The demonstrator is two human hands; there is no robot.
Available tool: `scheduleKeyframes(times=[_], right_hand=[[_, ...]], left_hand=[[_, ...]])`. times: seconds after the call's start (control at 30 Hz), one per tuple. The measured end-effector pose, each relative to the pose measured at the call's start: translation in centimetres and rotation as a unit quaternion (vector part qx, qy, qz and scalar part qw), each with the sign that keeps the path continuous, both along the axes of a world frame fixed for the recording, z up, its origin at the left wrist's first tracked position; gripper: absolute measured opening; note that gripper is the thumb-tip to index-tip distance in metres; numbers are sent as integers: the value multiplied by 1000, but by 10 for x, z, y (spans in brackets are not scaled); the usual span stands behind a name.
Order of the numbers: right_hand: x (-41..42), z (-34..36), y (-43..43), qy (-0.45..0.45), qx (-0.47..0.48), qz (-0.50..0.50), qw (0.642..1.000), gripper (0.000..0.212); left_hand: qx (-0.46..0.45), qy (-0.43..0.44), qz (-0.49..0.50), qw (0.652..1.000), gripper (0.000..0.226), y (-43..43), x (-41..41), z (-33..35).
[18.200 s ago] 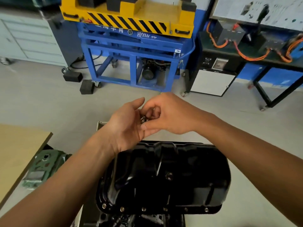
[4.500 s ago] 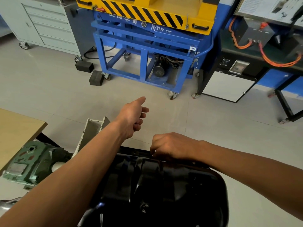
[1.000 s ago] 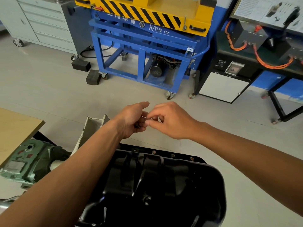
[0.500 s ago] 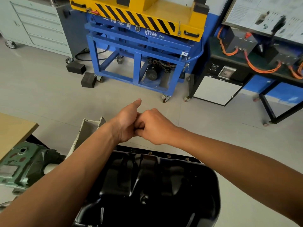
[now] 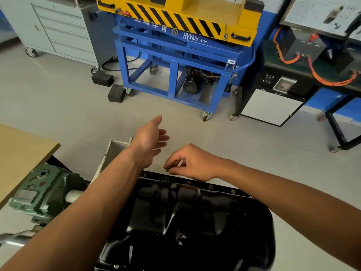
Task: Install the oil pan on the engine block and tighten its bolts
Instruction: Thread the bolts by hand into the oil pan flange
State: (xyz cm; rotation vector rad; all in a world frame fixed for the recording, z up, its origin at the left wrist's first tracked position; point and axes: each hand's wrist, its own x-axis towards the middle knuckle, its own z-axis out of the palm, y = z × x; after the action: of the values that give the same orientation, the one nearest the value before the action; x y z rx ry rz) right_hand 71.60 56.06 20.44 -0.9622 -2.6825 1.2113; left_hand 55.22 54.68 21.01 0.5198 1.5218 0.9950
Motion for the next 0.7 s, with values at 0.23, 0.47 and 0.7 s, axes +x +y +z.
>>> scheduleKeyframes(times=[0.23,0.47,0.7], right_hand=[[-15,-15,9,-37,59,140,988,20],[-14,-20,19,-36,20,159,986,18],[-11,-24,22,-23,26,170,985,18]], left_hand=[[-1,24,44,999,49,3,-7,-7],[14,39,43,998,48,5,-8,-9],[18,47,26,998,46,8,-4,-8]])
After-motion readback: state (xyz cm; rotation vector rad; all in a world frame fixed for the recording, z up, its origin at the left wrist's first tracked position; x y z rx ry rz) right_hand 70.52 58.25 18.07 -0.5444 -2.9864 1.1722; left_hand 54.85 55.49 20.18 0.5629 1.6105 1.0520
